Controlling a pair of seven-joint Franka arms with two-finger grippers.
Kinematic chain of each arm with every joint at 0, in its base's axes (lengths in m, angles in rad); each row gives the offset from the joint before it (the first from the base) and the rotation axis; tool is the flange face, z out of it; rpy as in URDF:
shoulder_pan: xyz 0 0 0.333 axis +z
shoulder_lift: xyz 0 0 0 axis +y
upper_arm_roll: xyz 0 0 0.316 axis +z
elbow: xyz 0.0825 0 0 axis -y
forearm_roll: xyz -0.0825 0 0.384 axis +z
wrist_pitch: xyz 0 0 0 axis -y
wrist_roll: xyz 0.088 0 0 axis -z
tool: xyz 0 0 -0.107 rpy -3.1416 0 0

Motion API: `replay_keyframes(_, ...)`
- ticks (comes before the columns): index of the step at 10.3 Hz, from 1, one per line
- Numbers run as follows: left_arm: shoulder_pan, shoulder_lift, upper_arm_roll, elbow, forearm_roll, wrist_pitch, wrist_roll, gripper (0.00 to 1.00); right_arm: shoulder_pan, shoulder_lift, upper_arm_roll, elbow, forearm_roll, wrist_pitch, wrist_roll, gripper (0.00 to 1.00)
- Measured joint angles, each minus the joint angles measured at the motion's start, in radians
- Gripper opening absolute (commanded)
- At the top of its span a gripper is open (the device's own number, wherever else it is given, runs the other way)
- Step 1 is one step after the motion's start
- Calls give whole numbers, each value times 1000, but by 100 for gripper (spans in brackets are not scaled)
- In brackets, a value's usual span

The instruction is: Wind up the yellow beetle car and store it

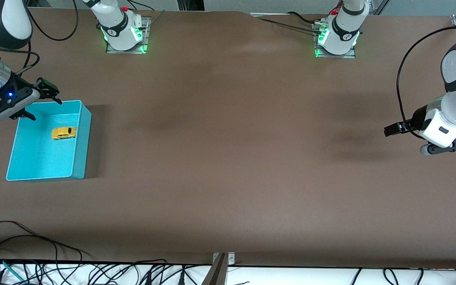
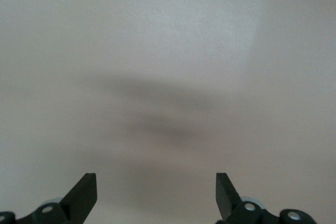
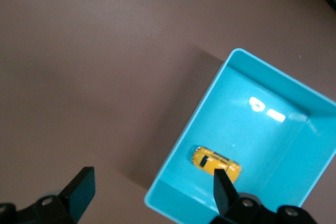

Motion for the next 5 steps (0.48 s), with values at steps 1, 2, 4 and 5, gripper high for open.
replay_keyframes(1, 0, 0, 0, 0, 0, 0, 0, 100, 32, -39, 1, -6, 0, -21, 127, 100)
replay_keyframes(2, 0, 0, 0, 0, 0, 0, 0, 100, 62, -70, 2, -9, 0, -31, 222, 100)
replay_keyframes(4, 0, 0, 0, 0, 0, -1, 0, 100, 109, -103, 2, -11, 0, -37, 353, 100)
replay_keyframes(5, 0, 0, 0, 0, 0, -1, 0, 100, 134, -107, 2, -9, 0, -44, 411, 100)
